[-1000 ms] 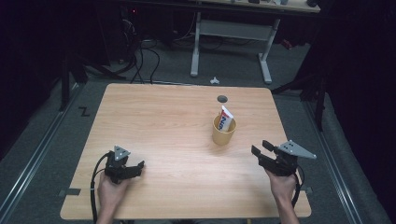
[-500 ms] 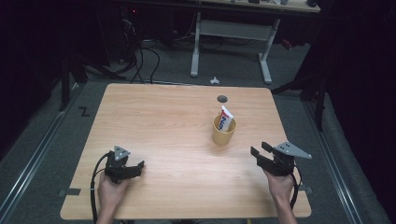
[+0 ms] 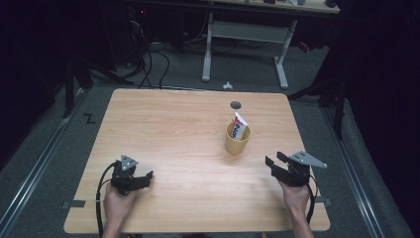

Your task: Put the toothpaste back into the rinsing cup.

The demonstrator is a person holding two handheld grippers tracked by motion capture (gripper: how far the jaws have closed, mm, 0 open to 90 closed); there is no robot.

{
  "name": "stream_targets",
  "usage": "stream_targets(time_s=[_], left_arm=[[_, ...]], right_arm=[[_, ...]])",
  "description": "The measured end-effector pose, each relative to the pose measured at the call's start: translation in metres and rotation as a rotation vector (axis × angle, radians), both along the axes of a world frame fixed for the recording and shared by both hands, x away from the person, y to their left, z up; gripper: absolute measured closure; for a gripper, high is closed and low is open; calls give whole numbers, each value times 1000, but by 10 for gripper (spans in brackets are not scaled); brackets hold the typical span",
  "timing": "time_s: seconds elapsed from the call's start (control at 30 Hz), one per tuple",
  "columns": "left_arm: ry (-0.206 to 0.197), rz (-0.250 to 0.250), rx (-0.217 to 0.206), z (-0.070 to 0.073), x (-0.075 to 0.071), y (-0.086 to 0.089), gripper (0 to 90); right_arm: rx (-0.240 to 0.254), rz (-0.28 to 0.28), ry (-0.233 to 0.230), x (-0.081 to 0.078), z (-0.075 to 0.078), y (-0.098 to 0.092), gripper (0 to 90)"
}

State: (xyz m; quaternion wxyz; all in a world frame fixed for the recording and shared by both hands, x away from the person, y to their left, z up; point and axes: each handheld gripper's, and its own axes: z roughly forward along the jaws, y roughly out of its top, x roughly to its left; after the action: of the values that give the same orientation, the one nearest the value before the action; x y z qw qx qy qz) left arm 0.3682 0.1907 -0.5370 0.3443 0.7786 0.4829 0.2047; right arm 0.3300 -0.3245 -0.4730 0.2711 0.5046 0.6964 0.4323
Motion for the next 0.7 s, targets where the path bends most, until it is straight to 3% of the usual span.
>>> stream_targets(time_s=[0.7], left_arm=[[0, 0, 0, 0, 0, 0, 196]], right_arm=[[-59, -30, 72, 17, -27, 5, 448]])
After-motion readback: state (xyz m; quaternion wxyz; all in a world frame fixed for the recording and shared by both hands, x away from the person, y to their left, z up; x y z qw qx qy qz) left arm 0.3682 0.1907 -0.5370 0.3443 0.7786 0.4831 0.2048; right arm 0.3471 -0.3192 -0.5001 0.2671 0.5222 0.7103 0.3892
